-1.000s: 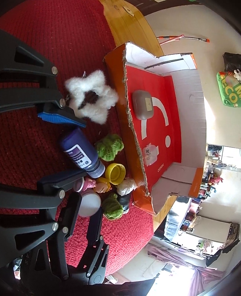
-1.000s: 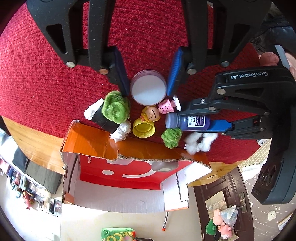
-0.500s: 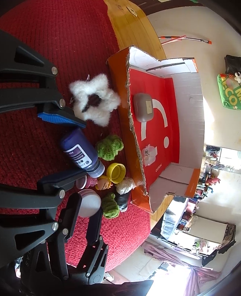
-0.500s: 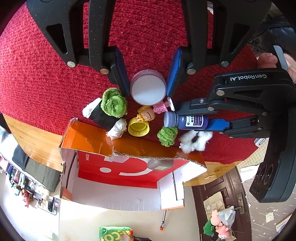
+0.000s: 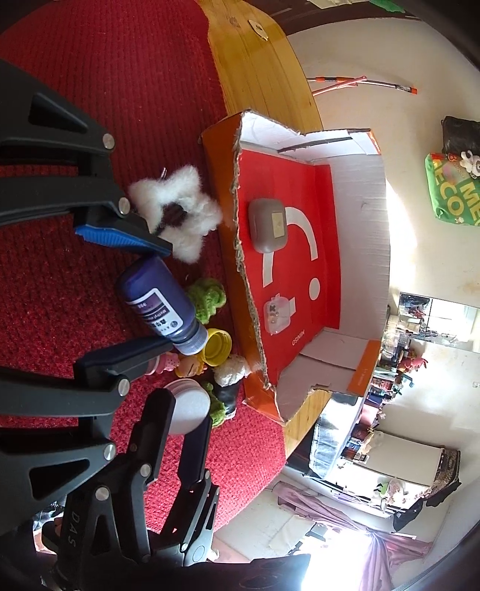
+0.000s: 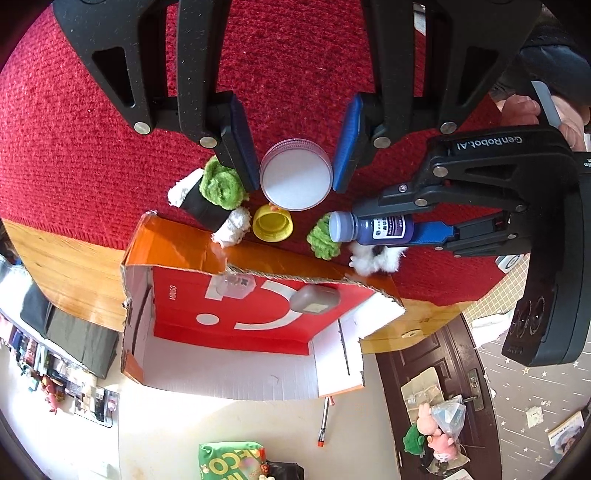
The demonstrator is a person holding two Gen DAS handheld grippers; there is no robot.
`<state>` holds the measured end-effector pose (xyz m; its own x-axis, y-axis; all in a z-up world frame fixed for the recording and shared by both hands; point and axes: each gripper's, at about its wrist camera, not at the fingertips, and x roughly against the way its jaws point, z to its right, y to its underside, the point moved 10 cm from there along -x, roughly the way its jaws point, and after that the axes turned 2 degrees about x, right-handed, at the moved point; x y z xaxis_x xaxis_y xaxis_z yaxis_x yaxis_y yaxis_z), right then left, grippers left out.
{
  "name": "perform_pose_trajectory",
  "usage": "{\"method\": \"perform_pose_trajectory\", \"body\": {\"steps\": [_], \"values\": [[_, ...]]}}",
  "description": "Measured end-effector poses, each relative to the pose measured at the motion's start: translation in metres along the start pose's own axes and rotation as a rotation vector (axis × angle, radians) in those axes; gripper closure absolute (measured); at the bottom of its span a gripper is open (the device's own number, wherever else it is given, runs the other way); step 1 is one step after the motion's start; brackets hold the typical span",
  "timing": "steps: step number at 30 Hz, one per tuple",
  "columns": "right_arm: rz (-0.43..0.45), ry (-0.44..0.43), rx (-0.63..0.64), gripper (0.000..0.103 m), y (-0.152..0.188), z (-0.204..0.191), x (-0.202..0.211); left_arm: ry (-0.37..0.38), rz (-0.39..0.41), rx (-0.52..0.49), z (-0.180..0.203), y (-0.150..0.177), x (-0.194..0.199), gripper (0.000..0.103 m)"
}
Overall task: Organize objects
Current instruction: 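Close the left tool on the blue bottle while the right tool grips the white tin, then carry the blue bottle with the left tool while the right tool carries the white tin into the box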
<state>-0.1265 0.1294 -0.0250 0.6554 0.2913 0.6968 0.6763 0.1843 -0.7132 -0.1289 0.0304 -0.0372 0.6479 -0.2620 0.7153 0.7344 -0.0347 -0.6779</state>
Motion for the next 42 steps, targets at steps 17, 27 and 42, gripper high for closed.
{"method": "perform_pose_trajectory", "body": {"steps": [17,27,42], "values": [[0.045,-0.019,0.003,0.064,-0.019,0.002,0.009,-0.017,0.038,-0.007,0.0,-0.015,0.011,0.057],[0.045,-0.029,-0.006,0.064,-0.022,0.002,0.008,-0.018,0.062,-0.003,-0.004,-0.024,0.018,0.057],[0.07,-0.043,-0.001,0.064,-0.042,0.004,0.012,-0.037,0.101,-0.006,-0.015,-0.048,0.029,0.057]]}}
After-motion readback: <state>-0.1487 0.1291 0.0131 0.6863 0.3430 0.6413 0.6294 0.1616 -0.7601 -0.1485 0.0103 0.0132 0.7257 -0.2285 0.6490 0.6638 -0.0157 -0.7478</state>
